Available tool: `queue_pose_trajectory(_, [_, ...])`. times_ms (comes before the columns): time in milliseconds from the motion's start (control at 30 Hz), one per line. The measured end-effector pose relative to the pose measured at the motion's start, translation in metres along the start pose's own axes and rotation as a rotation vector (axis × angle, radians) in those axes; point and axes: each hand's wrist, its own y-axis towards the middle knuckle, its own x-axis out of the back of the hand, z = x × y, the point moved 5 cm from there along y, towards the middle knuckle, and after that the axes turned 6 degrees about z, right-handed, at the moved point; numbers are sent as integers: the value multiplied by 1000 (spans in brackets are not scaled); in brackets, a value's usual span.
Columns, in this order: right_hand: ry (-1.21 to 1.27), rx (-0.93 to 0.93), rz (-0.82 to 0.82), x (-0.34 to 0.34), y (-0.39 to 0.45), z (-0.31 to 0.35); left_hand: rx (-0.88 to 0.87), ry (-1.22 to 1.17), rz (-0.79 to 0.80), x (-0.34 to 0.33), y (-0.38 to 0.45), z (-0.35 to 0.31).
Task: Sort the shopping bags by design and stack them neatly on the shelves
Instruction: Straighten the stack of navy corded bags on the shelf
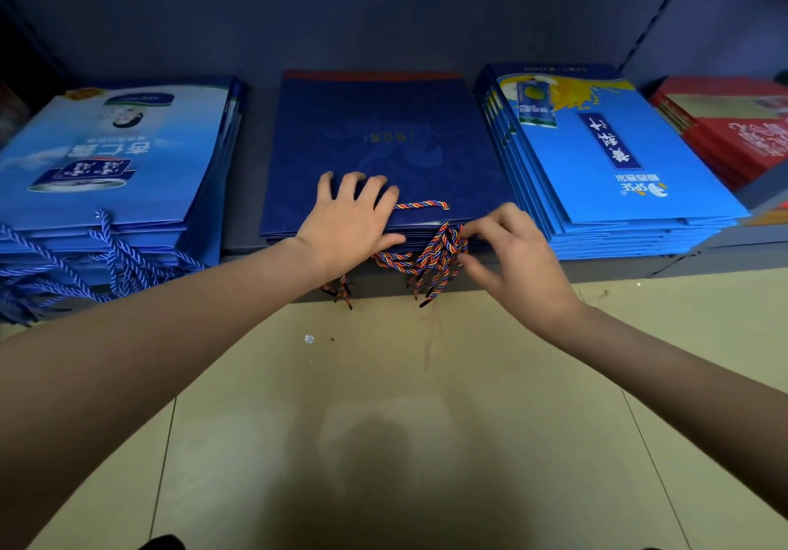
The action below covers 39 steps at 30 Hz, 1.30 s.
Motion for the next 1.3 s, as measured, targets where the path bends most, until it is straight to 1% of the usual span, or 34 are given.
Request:
queue_pose_trajectory(67, [-3, -52, 6, -11, 7, 3, -33, 12, -1, 5, 3, 4])
queue_pose_trajectory(100, [-45, -56, -13, -15, 9, 3, -39, 0, 6, 10, 3, 6])
queue_pose_trajectory(200, [-176, 7, -127, -18, 16, 8, -53, -53, 55, 20, 6, 12])
queue_pose_trajectory(267, [-128, 22, -172, -10, 20, 8, -68, -76, 49, 27, 8, 14])
queue_pose_trajectory(367, [-7, 60, -179, 3, 22, 3, -86, -94, 13, 37, 11, 22])
queue_pose_trajectory(433, [3, 126, -203, 15, 21, 2, -106, -114, -60, 45, 12, 26])
queue_pose_trajectory(533, [19, 172, -248, 30, 23, 3, -108, -130, -51, 51, 13, 29])
queue_pose_trajectory(600, [-42, 206, -242, 35, 26, 4, -107, -130, -50, 56, 12, 29])
queue_pose_trajectory(667, [-191, 265, -230, 35, 29, 8, -93, -134, -49, 60, 12, 31])
queue_pose_trajectory(733, [-321, 307, -263, 34, 30, 14, -92, -151, -36, 61, 14, 33])
queue_pose_trajectory(800, [-347, 280, -310, 33, 32, 20, -98, -180, -5, 61, 14, 32])
queue_pose_trajectory(900, [-352, 185, -348, 28, 38, 29, -112, -199, 29, 58, 14, 32])
queue_pose_trajectory(967, [-357, 171, -344, 23, 41, 30, -119, -244, 58, 57, 15, 33])
queue_pose_trajectory(1000, [-305, 192, -326, 22, 42, 27, -120, -276, 75, 57, 16, 35])
queue_pose_trajectory(1067, [-160, 285, -249, 22, 40, 19, -127, -279, 105, 58, 17, 35])
queue_pose_trajectory(1133, [-87, 355, -178, 24, 34, 9, -135, -250, 109, 57, 18, 34])
queue_pose_trajectory(1200, [-66, 351, -147, 25, 29, -1, -122, -288, 73, 58, 18, 37])
queue_pose_trajectory(1300, [-84, 308, -158, 23, 23, -10, -108, -332, 4, 62, 20, 42])
